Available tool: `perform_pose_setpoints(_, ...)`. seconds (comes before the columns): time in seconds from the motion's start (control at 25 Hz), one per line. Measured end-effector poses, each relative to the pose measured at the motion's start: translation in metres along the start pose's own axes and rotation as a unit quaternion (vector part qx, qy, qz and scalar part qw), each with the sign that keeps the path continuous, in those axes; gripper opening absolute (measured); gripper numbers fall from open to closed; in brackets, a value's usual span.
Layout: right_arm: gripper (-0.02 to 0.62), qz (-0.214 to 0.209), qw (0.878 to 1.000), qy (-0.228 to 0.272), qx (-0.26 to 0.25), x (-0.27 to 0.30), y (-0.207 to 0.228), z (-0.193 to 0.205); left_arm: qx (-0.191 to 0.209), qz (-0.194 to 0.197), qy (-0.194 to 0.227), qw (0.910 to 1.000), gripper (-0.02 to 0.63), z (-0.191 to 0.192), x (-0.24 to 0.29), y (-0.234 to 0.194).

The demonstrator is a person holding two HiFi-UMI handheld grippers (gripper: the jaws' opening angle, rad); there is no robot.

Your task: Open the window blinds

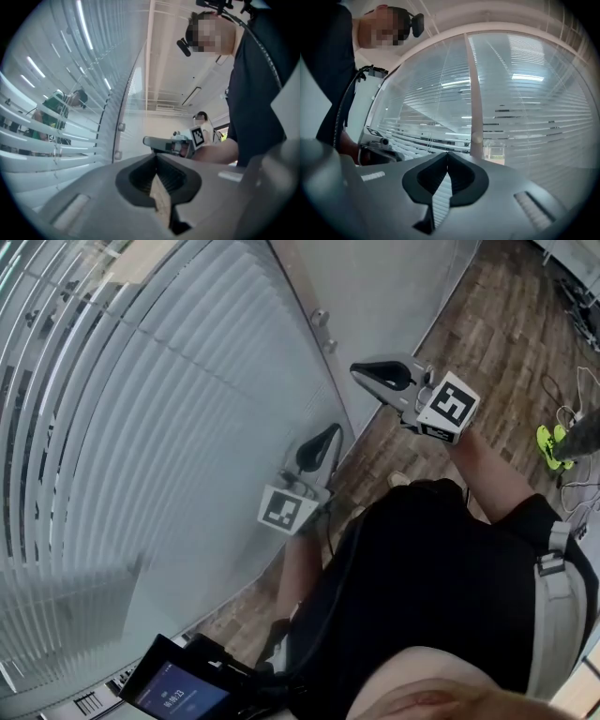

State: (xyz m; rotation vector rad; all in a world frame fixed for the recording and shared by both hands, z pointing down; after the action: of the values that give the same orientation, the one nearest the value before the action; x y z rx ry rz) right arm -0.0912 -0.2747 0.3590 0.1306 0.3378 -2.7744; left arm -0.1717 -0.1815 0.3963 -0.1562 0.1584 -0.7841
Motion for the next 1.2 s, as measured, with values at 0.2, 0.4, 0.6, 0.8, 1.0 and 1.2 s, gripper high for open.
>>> perform_pose_setpoints(0.2, 0.006, -0.034, 0.999, -0.011, 0.021, -0.044, -0.024, 0.023, 0.007, -0.001, -0.002, 1.0, 0.003, 0.007, 0.022, 0.014)
perform_pose_setpoints(0.4, 0.006, -0.035, 0.999, 0.0, 0.037, -0.06, -0.029, 0.025, 0.007, -0.004, -0.008, 0.9999, 0.003, 0.006, 0.024, 0.014)
perform_pose_setpoints(0.6, 0.006, -0.051, 0.998, -0.021, 0.034, -0.072, -0.023, 0.035, 0.0, -0.008, -0.019, 0.9998, 0.003, 0.008, 0.034, 0.01)
perform_pose_setpoints(0.8, 0.006, -0.058, 0.998, -0.023, 0.032, -0.073, -0.02, 0.036, 0.003, -0.012, -0.02, 0.9997, 0.003, 0.007, 0.04, 0.008)
perform_pose_setpoints(1.0, 0.006, -0.071, 0.997, -0.016, 0.026, -0.071, -0.018, 0.04, 0.009, -0.017, -0.019, 0.9996, 0.003, 0.012, 0.039, 0.006)
perform_pose_setpoints(1.2, 0.006, -0.081, 0.996, -0.018, 0.017, -0.07, -0.014, 0.047, 0.014, -0.024, -0.017, 0.9995, 0.003, 0.017, 0.039, 0.004)
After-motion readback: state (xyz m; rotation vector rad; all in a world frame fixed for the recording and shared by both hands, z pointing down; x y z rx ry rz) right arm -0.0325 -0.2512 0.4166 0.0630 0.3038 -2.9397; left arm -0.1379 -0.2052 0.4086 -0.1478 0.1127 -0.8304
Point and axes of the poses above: the fingertips, and each gripper's own axes: x forward along the fingers, y to its right, z out of its underside, the point moved 3 cm from there along -x, backward along the fingers, and after that the axes turned 9 degrees about -x, right-handed, at the moved point
